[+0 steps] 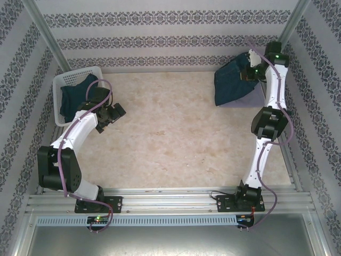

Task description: Fold and stack the skirts

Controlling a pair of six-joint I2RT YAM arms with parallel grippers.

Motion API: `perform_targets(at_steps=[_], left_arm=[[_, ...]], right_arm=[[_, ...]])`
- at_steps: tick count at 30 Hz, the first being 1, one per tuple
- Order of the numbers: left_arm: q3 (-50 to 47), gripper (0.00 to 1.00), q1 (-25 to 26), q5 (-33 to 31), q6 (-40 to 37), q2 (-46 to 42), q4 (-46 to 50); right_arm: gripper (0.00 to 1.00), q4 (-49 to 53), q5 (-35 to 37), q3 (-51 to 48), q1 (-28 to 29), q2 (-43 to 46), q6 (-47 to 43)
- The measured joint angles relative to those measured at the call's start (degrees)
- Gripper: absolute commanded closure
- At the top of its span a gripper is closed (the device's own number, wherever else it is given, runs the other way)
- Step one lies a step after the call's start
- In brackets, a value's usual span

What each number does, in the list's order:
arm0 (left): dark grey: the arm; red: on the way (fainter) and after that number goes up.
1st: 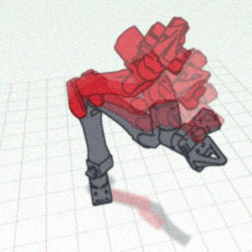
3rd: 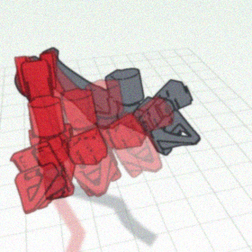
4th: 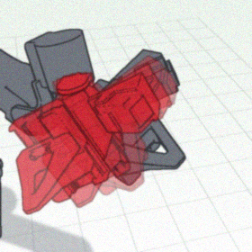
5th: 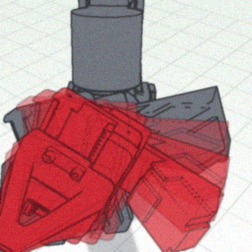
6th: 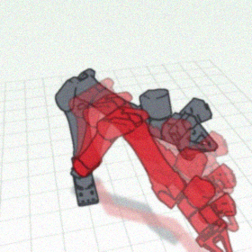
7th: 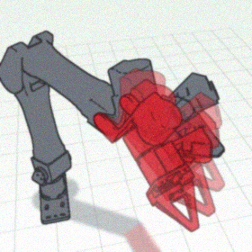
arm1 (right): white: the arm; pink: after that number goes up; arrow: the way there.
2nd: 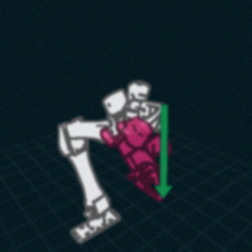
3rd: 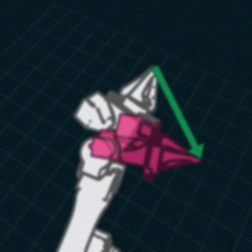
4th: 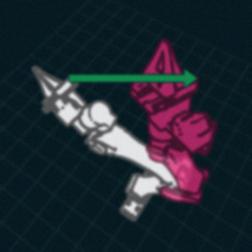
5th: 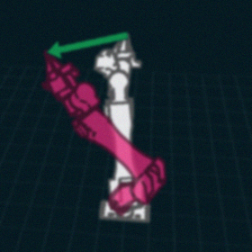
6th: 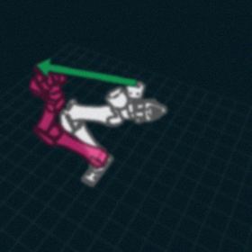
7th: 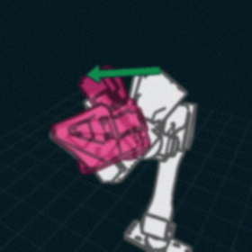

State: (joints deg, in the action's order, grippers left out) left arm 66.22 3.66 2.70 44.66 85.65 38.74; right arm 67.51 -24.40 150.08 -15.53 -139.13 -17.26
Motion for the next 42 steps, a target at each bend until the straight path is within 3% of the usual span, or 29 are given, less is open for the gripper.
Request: perform_targets(at_steps=[3, 4, 5, 6, 12, 17, 24, 27, 31, 38, 42], left_arm=[[0.0, 0.0, 0.0, 0.0, 0.0, 0.0, 0.5], [0.0, 0.0, 0.0, 0.0, 0.0, 0.0, 0.6], [0.0, 0.0, 0.0, 0.0, 0.0, 0.0, 0.6], [0.0, 0.0, 0.0, 0.0, 0.0, 0.0, 0.8], [1.0, 0.0, 0.0, -1.5, 0.0, -0.3, 2.1], [1.1, 0.0, 0.0, -2.8, 0.0, -3.8, 2.2], [1.8, 0.0, 0.0, -3.0, -0.9, -5.9, 2.1], [2.2, 0.0, -0.1, -3.0, -1.8, -6.4, 1.9], [2.2, 0.0, -0.7, -2.8, -3.1, -7.8, 1.6], [-0.4, 0.0, -2.4, -2.8, -5.2, -9.2, 0.7], [-2.1, 0.0, -3.1, -2.9, -5.8, -9.6, 0.7]], right_arm=[[0.5, -0.7, 2.5, 0.3, -1.5, -2.9, -1.5], [0.39, -1.6, 4.0, -0.2, -1.8, -3.9, -1.8], [0.07, -3.3, 6.0, -1.6, -2.1, -4.5, -1.8], [0.02, -4.3, 7.6, -2.5, -2.3, -4.9, -1.7], [0.02, -9.6, 20.0, -5.0, -2.2, -4.8, 2.8], [0.02, -16.9, 27.0, -18.1, -2.0, 6.5, 10.4], [0.02, -25.5, 2.7, -27.6, -2.5, 17.9, 19.6], [0.02, -28.4, -1.0, -27.4, -1.8, 15.5, 23.6], [0.02, -29.7, -2.2, -20.7, -1.6, 4.9, 28.7], [0.02, -28.6, 5.7, -9.4, -2.3, -10.9, 35.2], [0.02, -26.7, 6.3, -6.1, -2.5, -12.5, 37.1]])
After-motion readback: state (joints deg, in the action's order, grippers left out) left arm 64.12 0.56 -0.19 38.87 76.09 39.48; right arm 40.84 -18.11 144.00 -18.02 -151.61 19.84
